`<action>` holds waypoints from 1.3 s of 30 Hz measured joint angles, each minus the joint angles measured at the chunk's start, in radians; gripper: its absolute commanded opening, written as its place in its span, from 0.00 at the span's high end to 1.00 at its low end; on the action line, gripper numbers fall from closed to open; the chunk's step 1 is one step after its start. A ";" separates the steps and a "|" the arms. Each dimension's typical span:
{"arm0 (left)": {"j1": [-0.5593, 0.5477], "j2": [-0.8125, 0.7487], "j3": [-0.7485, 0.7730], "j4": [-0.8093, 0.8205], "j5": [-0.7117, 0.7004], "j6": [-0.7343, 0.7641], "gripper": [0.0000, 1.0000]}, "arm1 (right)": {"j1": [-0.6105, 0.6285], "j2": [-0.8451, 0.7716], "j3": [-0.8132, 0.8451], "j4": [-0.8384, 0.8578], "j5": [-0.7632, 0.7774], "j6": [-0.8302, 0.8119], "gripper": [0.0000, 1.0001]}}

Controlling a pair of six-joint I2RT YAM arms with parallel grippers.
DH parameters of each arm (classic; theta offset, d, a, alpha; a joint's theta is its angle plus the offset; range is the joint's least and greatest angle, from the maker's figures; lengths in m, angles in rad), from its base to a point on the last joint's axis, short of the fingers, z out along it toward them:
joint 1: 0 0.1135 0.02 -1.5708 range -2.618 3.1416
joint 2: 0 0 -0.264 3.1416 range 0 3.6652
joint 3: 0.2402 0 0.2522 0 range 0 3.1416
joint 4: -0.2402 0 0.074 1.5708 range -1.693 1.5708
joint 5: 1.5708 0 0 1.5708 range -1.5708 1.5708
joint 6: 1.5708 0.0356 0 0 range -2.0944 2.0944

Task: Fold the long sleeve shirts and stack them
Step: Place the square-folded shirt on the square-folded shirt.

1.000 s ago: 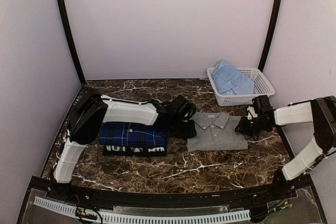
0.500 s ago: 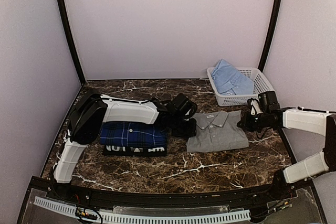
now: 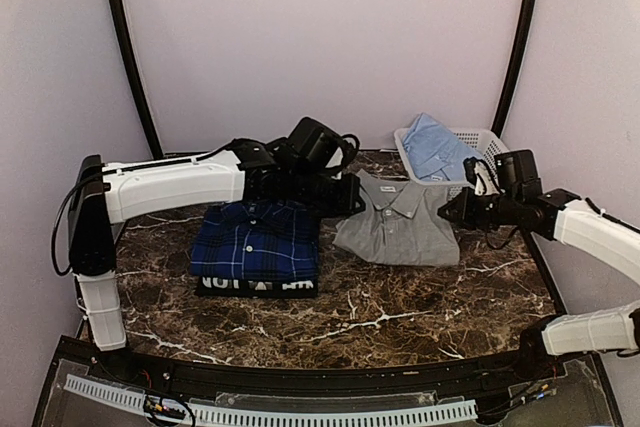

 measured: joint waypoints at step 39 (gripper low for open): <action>0.498 -0.747 -0.732 -0.200 -0.109 0.045 0.94 | 0.606 0.825 0.690 0.276 0.075 0.224 0.94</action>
